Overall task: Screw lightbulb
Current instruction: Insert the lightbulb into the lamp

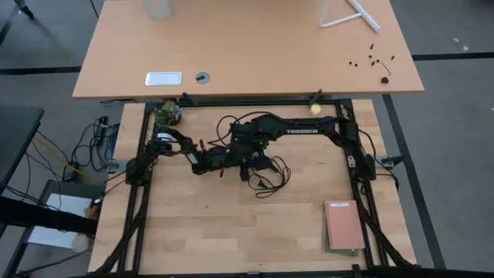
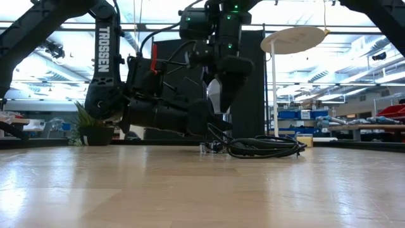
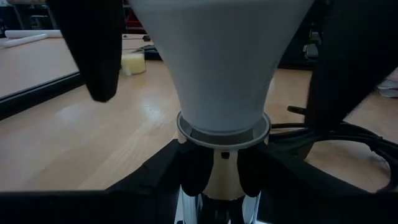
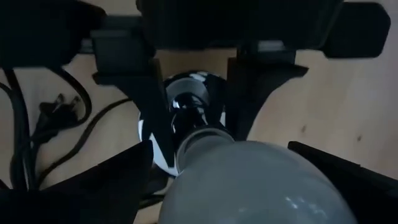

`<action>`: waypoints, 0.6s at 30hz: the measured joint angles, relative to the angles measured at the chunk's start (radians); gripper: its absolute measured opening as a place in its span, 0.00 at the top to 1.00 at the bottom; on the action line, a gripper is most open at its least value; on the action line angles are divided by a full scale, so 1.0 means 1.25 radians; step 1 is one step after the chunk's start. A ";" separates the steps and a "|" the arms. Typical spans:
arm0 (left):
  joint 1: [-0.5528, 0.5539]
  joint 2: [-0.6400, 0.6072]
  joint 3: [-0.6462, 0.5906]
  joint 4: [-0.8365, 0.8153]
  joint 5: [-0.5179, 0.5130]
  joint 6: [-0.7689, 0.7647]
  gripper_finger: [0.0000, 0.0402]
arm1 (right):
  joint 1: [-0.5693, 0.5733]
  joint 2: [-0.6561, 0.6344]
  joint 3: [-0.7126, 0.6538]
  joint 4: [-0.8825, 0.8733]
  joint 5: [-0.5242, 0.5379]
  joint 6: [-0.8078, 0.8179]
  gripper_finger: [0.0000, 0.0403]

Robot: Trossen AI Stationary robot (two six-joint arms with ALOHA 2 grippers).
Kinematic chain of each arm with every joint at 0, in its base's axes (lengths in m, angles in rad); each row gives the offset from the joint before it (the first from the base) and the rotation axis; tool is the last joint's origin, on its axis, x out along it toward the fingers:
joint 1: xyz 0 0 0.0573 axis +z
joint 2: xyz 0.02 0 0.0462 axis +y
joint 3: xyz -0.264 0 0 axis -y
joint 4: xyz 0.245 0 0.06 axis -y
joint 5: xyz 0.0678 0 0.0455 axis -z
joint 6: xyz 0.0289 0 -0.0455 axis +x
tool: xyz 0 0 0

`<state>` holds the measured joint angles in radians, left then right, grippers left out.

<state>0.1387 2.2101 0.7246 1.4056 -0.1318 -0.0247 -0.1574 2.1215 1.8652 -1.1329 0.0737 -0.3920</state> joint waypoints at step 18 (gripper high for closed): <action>0.004 0.000 0.000 -0.003 0.005 -0.002 0.53 | -0.003 -0.002 0.003 -0.019 -0.054 0.088 0.34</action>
<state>0.1436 2.2101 0.7246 1.4017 -0.1256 -0.0272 -0.1616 2.1185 1.8685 -1.1569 0.0061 -0.2817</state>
